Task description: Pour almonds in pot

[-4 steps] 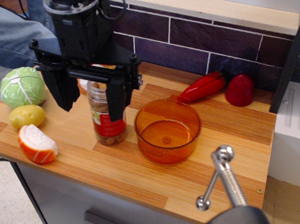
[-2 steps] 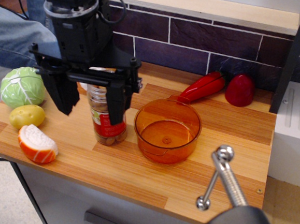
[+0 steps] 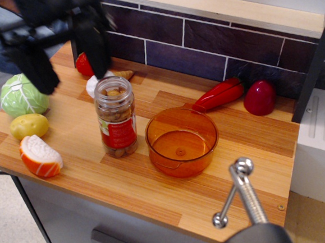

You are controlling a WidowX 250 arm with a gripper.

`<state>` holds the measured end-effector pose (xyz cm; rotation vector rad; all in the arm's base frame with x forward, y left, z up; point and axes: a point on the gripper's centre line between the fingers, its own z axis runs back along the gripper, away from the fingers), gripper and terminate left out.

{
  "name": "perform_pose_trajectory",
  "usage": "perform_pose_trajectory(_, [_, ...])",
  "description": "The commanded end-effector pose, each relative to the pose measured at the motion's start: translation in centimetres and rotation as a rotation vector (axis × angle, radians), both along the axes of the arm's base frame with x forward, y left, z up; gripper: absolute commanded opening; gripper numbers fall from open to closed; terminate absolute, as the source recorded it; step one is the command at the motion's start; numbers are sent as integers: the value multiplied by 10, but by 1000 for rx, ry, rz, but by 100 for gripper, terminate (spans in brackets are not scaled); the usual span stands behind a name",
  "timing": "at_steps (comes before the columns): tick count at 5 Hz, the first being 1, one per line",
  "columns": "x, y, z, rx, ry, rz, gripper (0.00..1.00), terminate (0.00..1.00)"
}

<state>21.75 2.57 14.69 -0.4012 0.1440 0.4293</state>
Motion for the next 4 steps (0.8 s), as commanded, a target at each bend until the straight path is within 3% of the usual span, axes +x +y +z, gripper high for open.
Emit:
perform_pose_trajectory(1, [26,44,6,-202,137,319,100,0])
perform_pose_trajectory(3, [42,67,-26,-234,347,623,100,0])
perform_pose_trajectory(4, [54,70,-39,-272,446,711,100,0])
